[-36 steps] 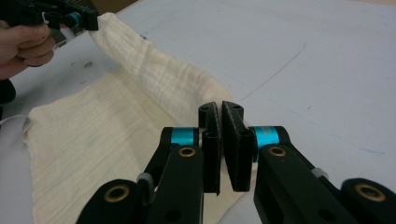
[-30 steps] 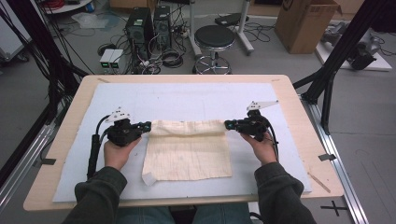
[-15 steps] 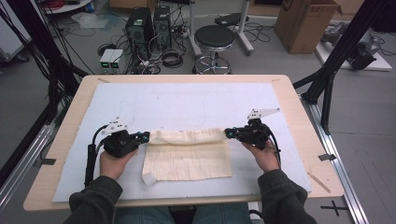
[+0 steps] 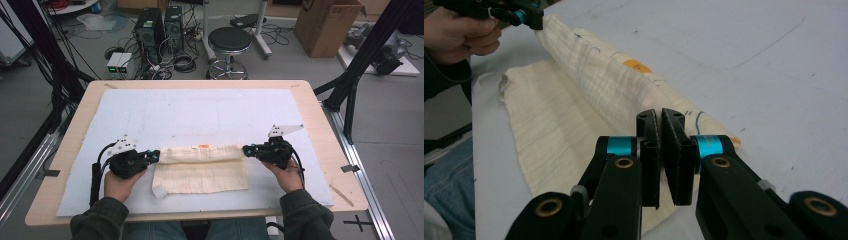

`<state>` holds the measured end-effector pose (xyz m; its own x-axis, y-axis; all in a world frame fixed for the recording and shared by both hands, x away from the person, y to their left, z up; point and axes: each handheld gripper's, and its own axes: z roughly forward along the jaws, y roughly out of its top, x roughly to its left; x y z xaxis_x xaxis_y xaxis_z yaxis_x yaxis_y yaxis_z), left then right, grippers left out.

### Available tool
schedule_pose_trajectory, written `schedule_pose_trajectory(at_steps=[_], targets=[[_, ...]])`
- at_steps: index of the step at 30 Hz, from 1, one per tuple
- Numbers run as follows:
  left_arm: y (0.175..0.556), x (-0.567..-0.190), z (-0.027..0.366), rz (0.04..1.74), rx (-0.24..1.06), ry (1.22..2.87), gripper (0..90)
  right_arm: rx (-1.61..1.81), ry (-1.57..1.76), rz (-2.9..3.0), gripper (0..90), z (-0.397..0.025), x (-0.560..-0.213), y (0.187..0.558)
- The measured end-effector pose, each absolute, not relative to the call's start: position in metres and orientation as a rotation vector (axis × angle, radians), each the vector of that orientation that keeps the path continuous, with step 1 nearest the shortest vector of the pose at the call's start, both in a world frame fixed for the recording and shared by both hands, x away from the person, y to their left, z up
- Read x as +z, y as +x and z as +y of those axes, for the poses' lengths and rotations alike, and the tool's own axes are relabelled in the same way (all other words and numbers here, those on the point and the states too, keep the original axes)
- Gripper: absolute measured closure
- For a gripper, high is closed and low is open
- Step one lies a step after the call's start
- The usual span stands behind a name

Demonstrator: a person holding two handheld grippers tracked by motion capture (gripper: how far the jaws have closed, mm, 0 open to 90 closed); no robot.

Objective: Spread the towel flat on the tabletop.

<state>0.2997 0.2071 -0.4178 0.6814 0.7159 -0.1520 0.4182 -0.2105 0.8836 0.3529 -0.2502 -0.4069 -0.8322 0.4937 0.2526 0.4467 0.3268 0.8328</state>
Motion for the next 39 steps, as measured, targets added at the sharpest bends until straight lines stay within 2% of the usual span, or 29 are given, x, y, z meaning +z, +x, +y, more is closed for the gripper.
schedule_pose_trajectory(at_steps=[20, 25, 29, 34, 39], targets=[[0.270, -0.428, 0.209, 0.814, 0.301, 1.942, 84.8, 1.489, 0.845, 2.605, 85.3, -0.247, -0.418, 0.327], [0.264, -0.423, 0.218, 0.778, 0.244, 1.914, 70.4, 1.530, 0.858, 2.625, 76.2, -0.251, -0.418, 0.323], [0.263, -0.416, 0.225, 0.767, 0.242, 1.874, 63.0, 1.578, 0.837, 2.605, 70.6, -0.254, -0.410, 0.319], [0.271, -0.419, 0.219, 0.778, 0.225, 1.866, 64.2, 1.570, 0.823, 2.631, 69.4, -0.250, -0.411, 0.319], [0.271, -0.425, 0.204, 0.727, 0.185, 1.970, 76.1, 1.506, 0.769, 2.706, 69.5, -0.236, -0.420, 0.317]])
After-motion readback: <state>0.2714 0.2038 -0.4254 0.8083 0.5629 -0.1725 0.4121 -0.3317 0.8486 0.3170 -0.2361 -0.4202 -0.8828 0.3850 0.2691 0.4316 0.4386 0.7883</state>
